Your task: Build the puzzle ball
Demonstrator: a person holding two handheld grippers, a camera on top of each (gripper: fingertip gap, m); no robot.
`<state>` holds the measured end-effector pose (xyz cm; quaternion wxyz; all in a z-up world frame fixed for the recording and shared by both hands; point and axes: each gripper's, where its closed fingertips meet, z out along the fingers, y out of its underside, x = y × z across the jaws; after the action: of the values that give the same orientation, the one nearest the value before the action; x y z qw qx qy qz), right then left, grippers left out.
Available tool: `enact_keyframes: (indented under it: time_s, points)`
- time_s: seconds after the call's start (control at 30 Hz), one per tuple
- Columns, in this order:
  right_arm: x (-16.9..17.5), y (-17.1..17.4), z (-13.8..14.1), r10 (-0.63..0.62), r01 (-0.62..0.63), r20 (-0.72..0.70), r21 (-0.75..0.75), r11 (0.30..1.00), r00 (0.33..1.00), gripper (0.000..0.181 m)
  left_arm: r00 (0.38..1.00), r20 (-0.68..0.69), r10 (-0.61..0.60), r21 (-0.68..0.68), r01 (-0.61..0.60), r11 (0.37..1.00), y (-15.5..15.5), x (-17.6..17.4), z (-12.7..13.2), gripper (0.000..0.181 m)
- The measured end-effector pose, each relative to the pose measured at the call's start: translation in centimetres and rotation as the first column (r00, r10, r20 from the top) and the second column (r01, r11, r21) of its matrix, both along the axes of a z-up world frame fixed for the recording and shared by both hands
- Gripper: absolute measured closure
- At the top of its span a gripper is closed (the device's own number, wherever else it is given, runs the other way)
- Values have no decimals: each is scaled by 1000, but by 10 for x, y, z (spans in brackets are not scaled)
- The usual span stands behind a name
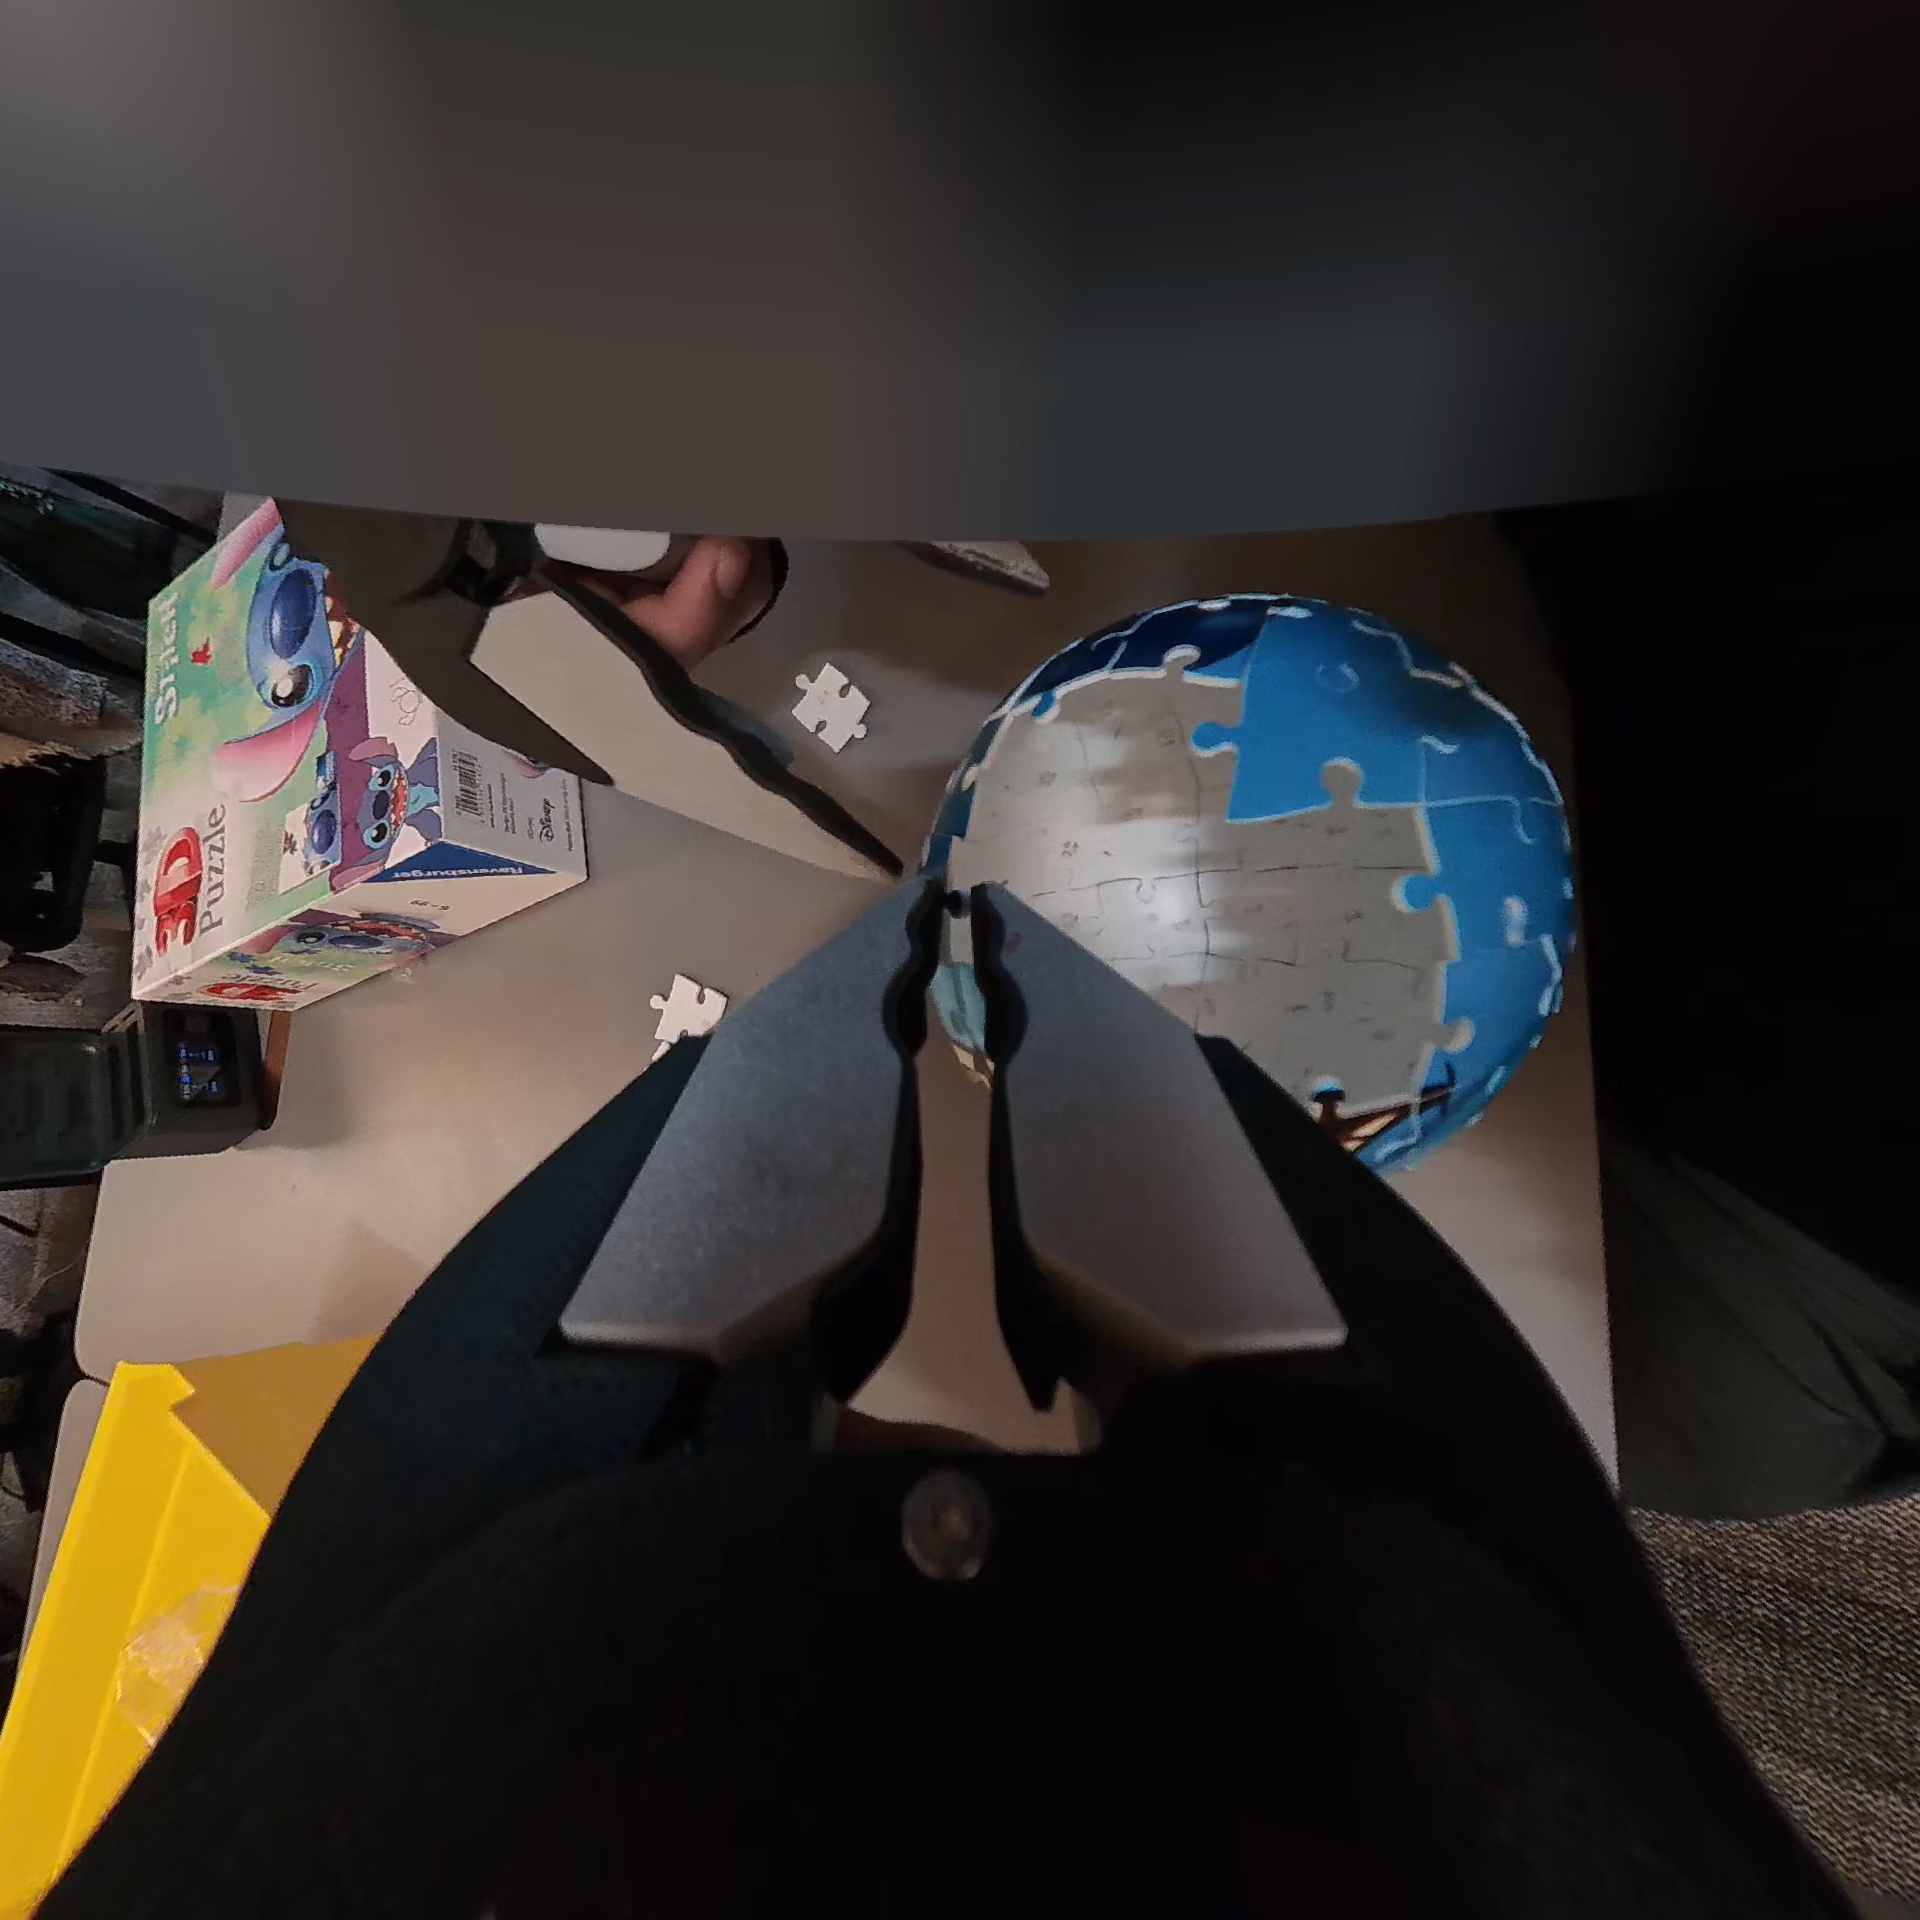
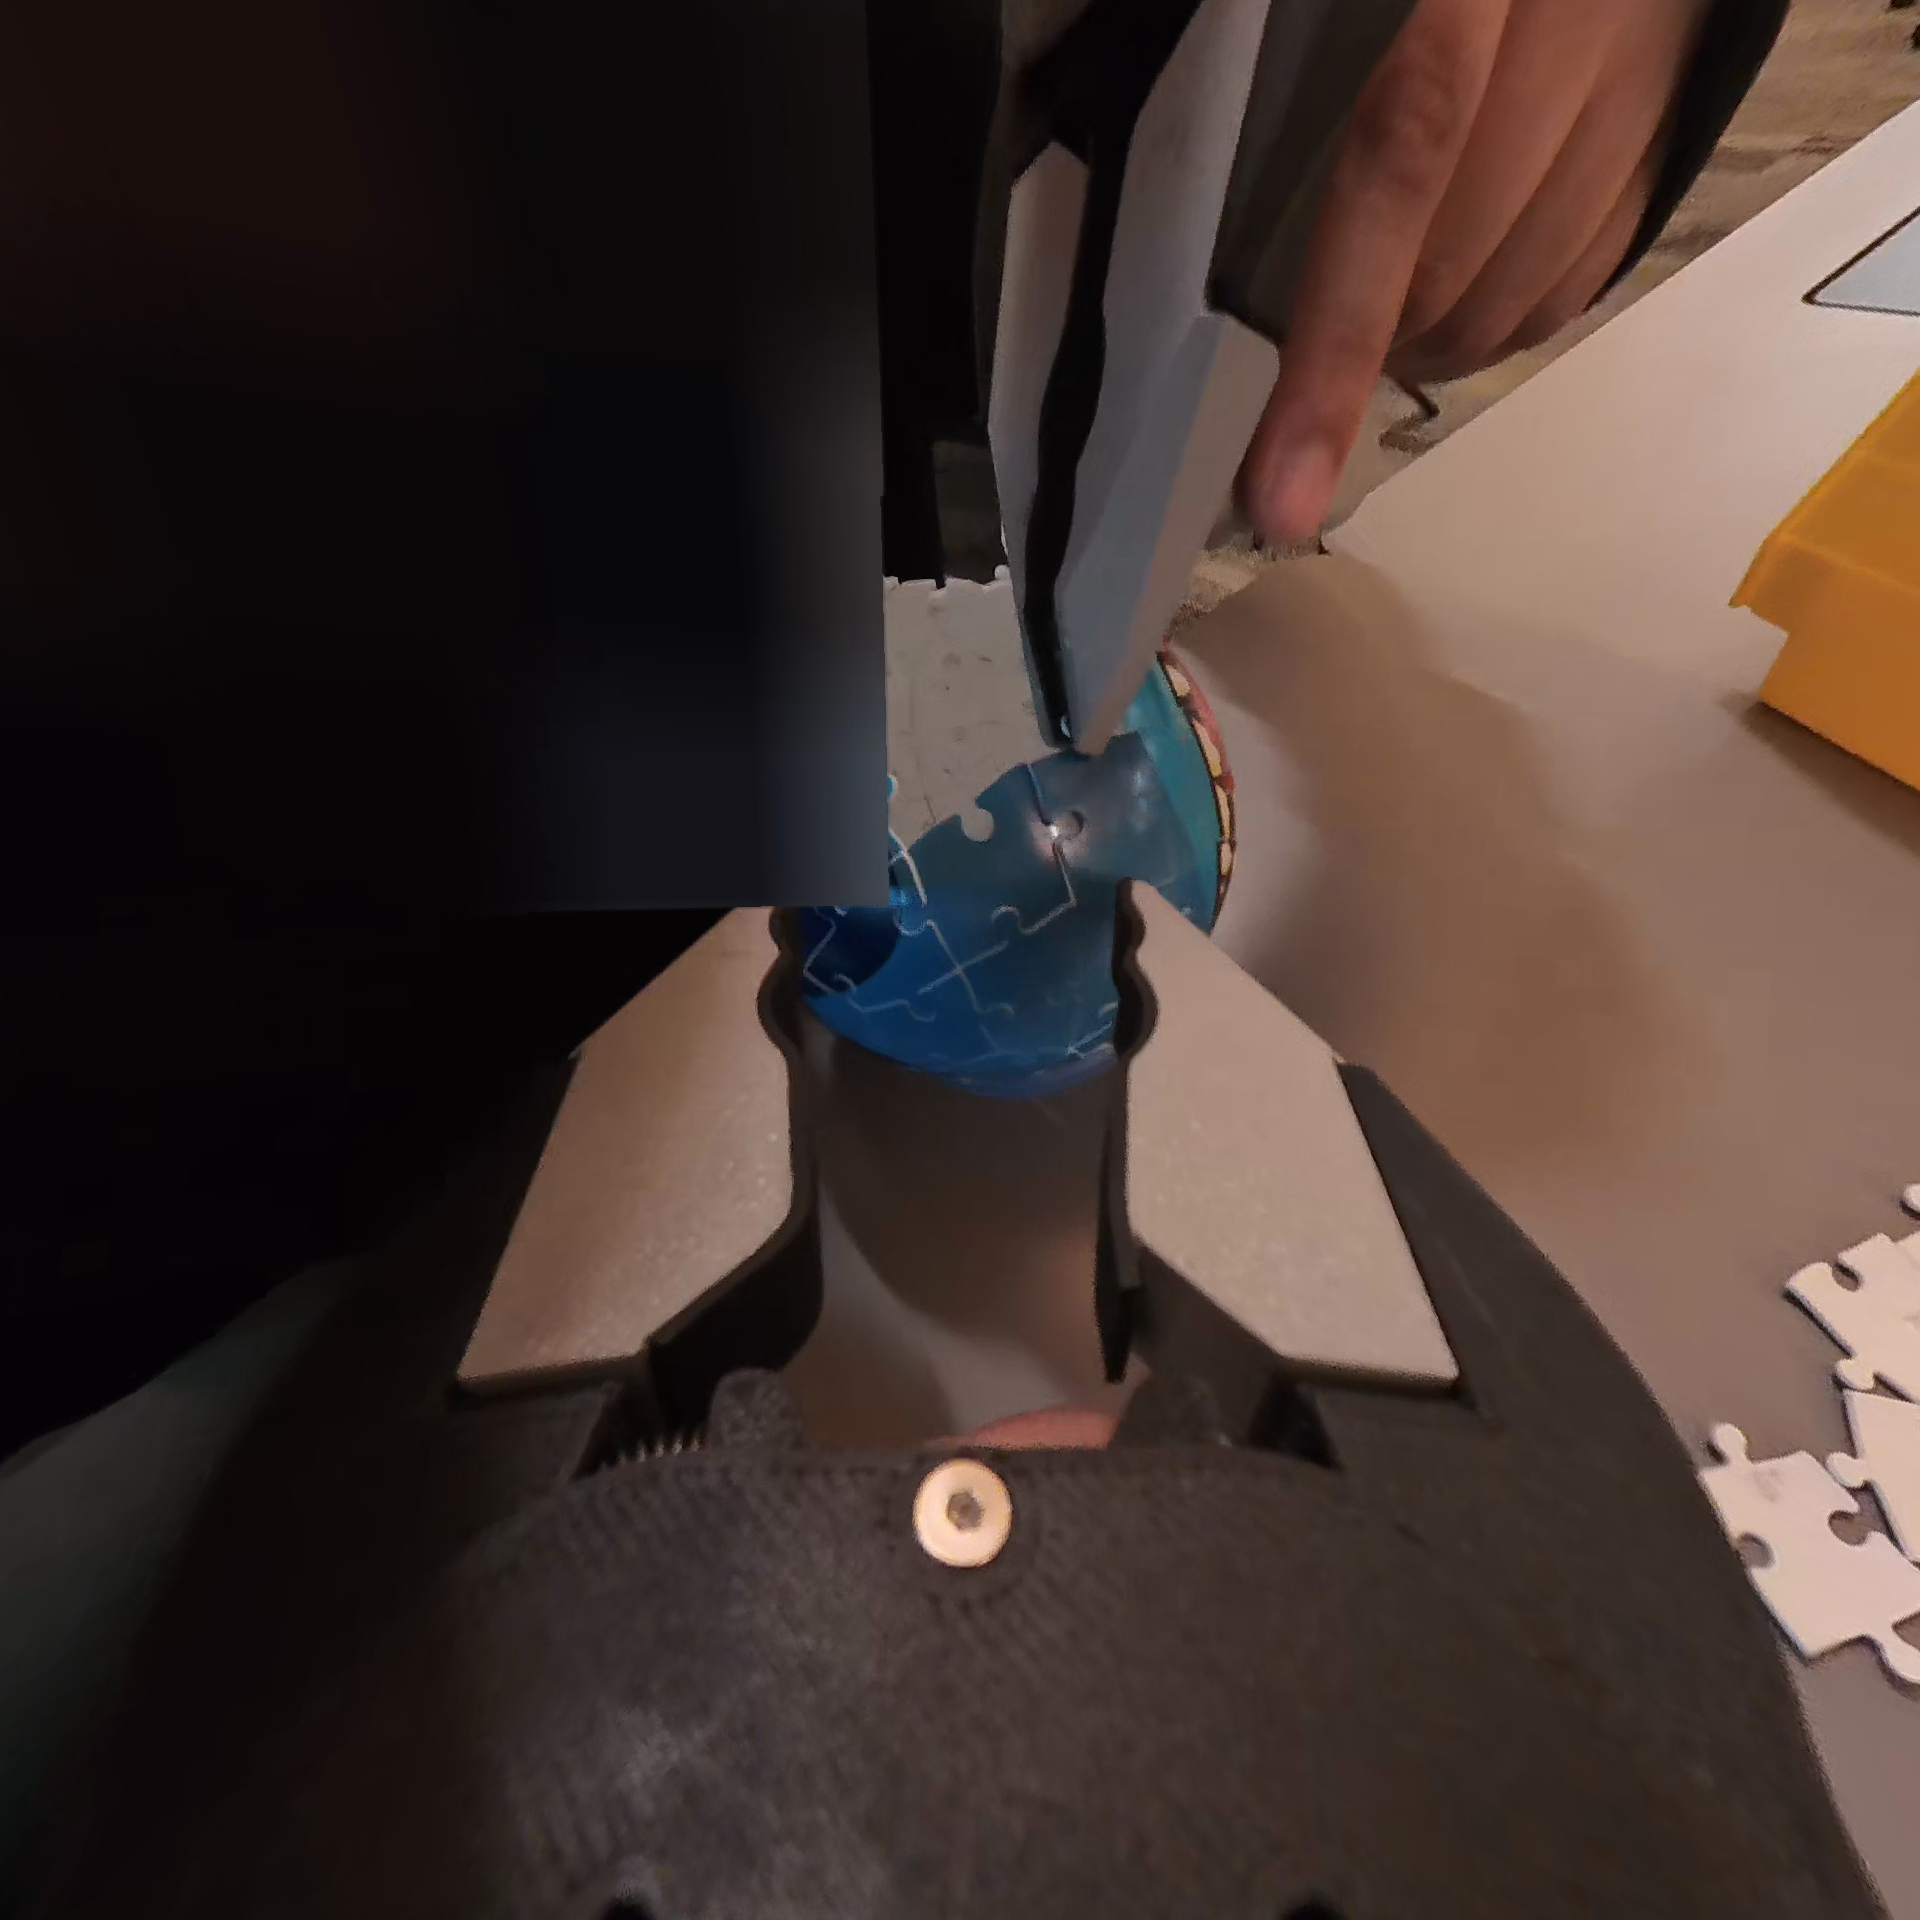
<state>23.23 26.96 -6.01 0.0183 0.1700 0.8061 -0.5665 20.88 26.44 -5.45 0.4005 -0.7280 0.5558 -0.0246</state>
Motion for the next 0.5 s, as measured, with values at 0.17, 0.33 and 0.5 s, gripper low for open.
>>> enact_keyframes:
  time_s: [0.17, 0.33, 0.5]
  points:
    - [4, -6, 2, 21, -21, -6, -17, 1000, 1000, 123, 1000, 9, -8, -4, 8, 1000, -2, 0, 0, 178]
    - [2, -6, 11, 3, -4, -31, -38, 999, 1000, 125, 1000, 6, -22, 2, 22, 1000, -5, 1, 0, 178]
    - [2, -12, -3, 11, -10, -19, 10, 1000, 1000, 122, 998, 26, -58, 11, 58, 998, -9, 1, -1, 178]
